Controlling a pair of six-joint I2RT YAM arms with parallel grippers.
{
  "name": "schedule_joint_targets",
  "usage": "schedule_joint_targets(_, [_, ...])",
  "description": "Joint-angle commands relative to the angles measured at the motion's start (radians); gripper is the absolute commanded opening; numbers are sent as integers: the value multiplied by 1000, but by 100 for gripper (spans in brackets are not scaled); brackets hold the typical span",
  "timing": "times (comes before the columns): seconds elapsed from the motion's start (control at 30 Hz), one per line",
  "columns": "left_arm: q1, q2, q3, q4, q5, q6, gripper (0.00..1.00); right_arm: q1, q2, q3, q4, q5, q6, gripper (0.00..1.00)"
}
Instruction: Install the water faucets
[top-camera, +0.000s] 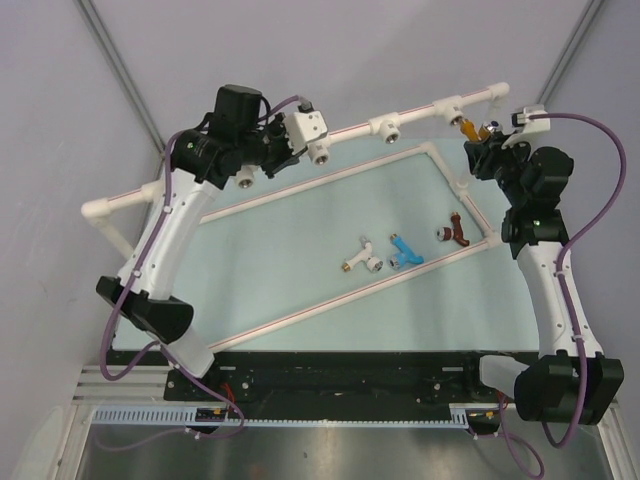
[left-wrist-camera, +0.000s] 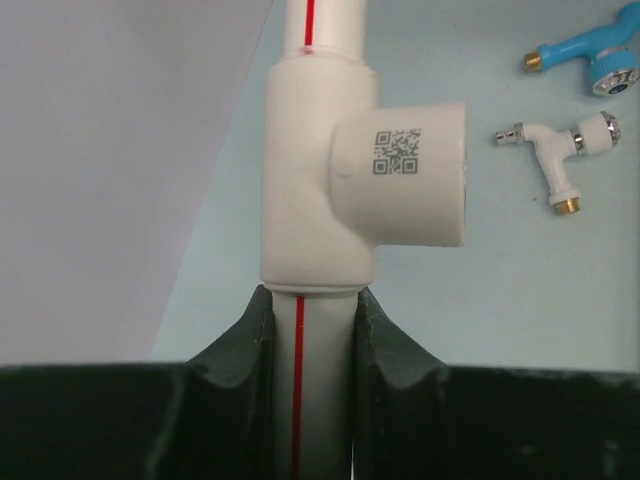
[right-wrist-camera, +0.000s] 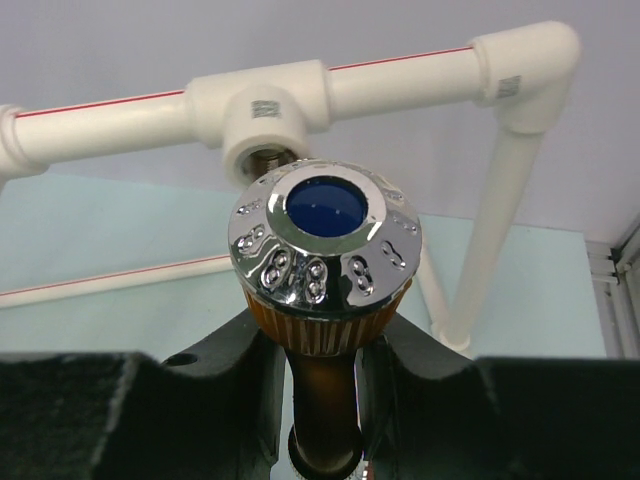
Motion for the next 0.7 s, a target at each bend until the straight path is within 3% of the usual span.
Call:
schedule_joint_targets(0.0, [22,-97,-1,-13,-86,-43,3,-47,-1,44,98,-49,50,0])
schedule_joint_targets(0.27, [111,-189,-46,-71,-77,-15,0,-62,-33,44,70,-61,-14,0])
schedule_joint_targets(0.53, [212,-298,-192,-41,-25,19,0,-62,-25,44,84,-101,-8,0])
schedule_joint_targets(0.63, [211,-324,-228,-10,10,9,20,-56,-28,42,76,-101,-19,0])
schedule_joint_targets(0.67, [211,-332,-244,-6,38,8,32,-53,-31,42,73,-101,-31,0])
